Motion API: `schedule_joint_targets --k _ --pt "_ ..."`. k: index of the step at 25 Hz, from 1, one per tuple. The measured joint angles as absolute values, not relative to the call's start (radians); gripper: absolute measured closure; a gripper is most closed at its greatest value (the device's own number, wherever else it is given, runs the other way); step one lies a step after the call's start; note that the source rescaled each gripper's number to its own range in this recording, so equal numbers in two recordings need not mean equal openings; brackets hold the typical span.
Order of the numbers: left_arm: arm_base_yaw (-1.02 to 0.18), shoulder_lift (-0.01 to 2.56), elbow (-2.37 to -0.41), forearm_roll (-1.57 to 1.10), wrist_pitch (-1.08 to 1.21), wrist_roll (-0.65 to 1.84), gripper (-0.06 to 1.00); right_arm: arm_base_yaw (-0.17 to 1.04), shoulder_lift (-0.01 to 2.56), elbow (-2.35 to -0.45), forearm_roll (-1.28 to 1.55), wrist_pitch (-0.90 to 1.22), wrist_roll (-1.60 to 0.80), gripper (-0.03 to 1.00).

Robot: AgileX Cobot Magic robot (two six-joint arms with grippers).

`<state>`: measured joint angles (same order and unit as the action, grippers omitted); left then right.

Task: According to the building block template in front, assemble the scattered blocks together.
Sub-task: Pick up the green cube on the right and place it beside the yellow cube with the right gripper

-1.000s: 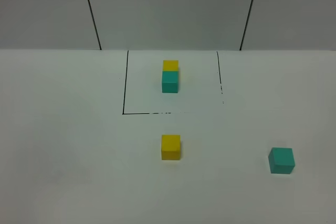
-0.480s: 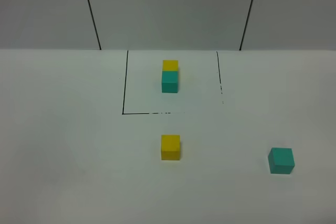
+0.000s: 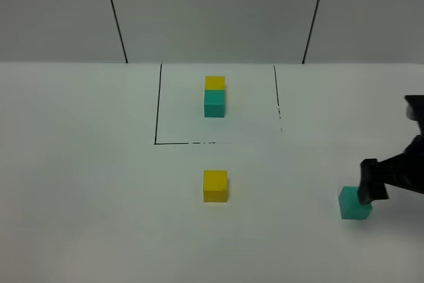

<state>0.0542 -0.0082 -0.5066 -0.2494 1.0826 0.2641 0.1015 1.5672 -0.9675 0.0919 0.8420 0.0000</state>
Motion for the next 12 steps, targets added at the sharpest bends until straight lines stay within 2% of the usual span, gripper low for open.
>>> schedule_joint_targets --k 6,12 --pt "0.054 -0.008 -0.507 -0.249 1.083 0.264 0.15 0.163 1.71 -1.032 0.105 0.766 0.0 -0.03" --pt "0.054 -0.008 -0.507 -0.249 1.083 0.264 0.15 0.172 1.77 -1.037 0.109 0.707 0.009 -0.03"
